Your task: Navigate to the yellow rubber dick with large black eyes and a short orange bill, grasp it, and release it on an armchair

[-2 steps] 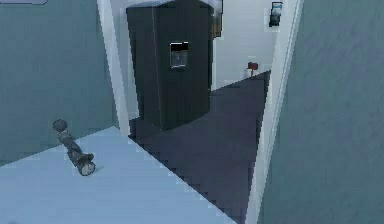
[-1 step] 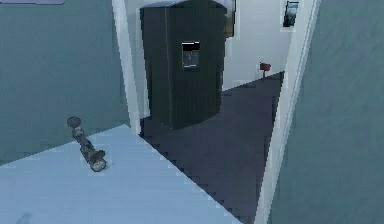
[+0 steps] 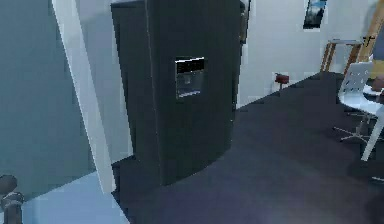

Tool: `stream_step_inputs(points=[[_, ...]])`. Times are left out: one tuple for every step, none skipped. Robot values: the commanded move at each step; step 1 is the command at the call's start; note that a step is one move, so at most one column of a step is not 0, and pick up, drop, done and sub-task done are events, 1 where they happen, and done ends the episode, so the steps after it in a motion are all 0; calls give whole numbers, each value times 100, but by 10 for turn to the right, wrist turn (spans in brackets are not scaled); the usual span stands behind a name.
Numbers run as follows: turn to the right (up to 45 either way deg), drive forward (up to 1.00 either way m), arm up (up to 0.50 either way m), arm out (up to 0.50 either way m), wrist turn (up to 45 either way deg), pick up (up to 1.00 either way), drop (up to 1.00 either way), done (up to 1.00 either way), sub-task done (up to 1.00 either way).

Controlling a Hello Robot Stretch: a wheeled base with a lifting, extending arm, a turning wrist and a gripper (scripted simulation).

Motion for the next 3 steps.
stream_step_inputs(points=[[-150, 0, 0, 0, 0, 0, 0, 0, 0], [0, 15, 0, 0, 0, 0, 0, 0, 0], [450, 0, 0, 0, 0, 0, 0, 0, 0]])
